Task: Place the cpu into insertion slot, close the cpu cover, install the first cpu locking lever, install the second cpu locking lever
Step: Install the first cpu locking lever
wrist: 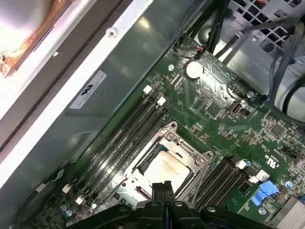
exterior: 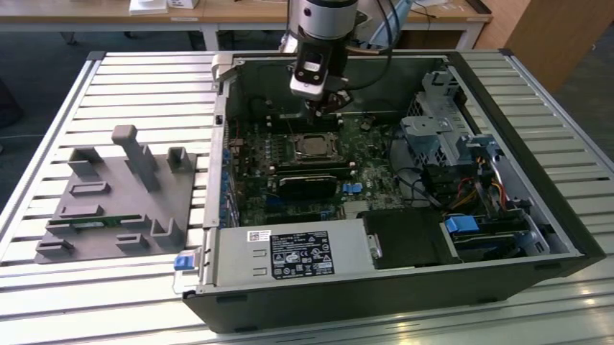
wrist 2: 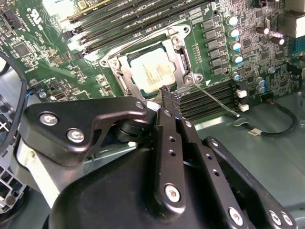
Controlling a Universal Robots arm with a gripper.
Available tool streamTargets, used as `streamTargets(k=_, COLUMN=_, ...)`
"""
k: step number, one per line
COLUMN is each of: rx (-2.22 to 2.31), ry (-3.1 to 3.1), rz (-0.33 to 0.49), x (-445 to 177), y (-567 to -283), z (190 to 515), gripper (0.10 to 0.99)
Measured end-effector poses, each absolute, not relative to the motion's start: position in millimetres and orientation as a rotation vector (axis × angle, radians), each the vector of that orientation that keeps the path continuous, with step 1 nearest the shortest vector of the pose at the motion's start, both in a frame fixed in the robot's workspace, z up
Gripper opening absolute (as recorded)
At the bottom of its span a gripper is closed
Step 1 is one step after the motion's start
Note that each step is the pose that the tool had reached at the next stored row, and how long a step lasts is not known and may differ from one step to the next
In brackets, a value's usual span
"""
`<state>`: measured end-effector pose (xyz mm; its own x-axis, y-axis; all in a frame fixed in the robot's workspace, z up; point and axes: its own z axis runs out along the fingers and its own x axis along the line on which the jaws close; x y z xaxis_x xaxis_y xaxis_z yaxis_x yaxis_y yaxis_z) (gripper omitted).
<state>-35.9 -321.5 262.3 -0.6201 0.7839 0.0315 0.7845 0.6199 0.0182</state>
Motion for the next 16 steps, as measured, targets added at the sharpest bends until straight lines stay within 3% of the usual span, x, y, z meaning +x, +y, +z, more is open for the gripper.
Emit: streamTargets(k=16, rx=-1.274, ry=-2.848, rz=-0.046, x=-35.9, y=-321.5, z=262.3, gripper=0.106)
